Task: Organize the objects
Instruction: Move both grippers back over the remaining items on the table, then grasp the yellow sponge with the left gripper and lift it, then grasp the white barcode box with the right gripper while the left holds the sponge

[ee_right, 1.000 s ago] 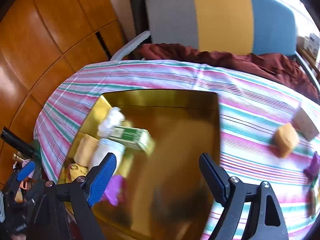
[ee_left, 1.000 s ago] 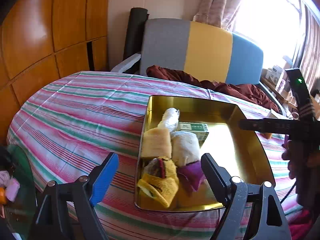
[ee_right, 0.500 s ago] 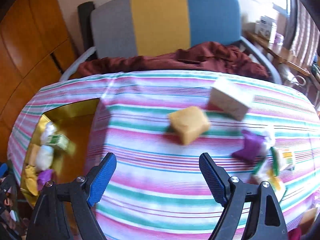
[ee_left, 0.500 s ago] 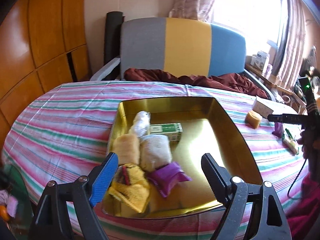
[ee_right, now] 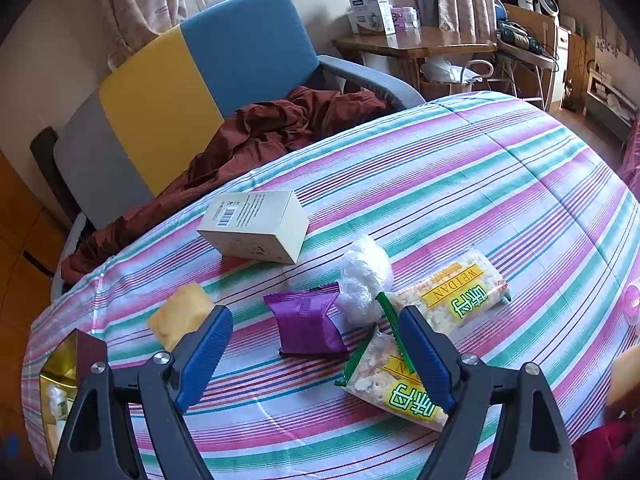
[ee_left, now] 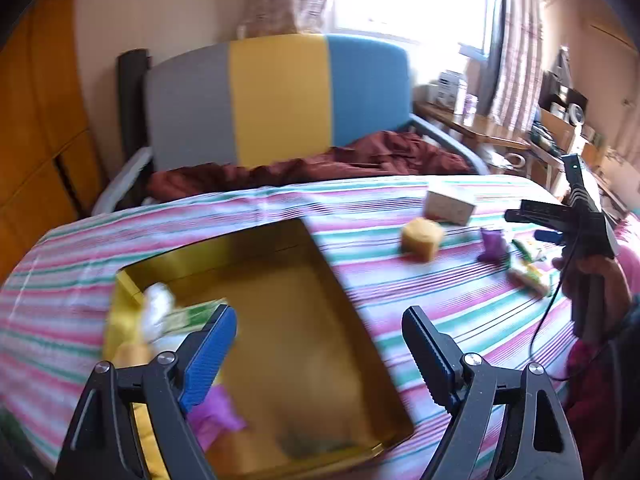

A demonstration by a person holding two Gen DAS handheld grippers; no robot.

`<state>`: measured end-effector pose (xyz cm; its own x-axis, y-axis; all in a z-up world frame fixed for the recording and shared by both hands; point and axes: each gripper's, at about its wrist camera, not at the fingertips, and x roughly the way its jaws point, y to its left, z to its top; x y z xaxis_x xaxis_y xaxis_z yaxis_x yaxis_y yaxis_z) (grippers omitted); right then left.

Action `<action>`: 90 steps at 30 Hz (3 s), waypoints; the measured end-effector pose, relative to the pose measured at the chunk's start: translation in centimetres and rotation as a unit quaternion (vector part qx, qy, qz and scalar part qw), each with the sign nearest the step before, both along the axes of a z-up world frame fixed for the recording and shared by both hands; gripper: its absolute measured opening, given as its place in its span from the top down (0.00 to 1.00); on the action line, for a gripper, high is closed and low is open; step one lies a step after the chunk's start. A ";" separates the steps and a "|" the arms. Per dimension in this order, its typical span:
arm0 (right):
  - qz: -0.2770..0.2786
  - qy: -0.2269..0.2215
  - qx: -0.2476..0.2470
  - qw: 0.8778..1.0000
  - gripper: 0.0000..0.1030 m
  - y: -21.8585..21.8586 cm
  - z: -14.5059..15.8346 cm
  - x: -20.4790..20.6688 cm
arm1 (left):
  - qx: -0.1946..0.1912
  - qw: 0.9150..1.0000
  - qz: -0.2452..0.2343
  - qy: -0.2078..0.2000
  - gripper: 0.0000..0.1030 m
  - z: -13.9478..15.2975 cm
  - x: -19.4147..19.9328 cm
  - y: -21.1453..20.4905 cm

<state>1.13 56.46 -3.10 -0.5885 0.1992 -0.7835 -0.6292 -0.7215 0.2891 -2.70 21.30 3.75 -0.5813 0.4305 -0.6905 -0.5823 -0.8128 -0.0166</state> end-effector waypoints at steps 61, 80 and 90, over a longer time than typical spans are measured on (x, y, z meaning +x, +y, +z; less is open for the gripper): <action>0.108 -0.044 -0.042 0.992 0.16 -0.5 -0.3 -3.4 | -0.057 0.995 -0.052 -0.061 0.45 -13.0 2.4 15.7; 0.303 -0.252 0.194 0.898 0.38 -1.9 -4.5 -19.8 | -0.015 0.997 -0.055 -0.056 0.44 -13.8 1.4 15.1; 0.323 -0.198 0.110 0.919 0.51 -7.9 -3.5 -15.7 | -0.010 0.997 -0.056 -0.057 0.44 -13.7 1.5 14.9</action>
<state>-14.60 48.55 -6.63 -0.3178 0.0878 -0.9441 -0.0731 -0.9950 -0.0679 -1.24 36.24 -9.96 -0.4486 0.4731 -0.7582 -0.6643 -0.7441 -0.0713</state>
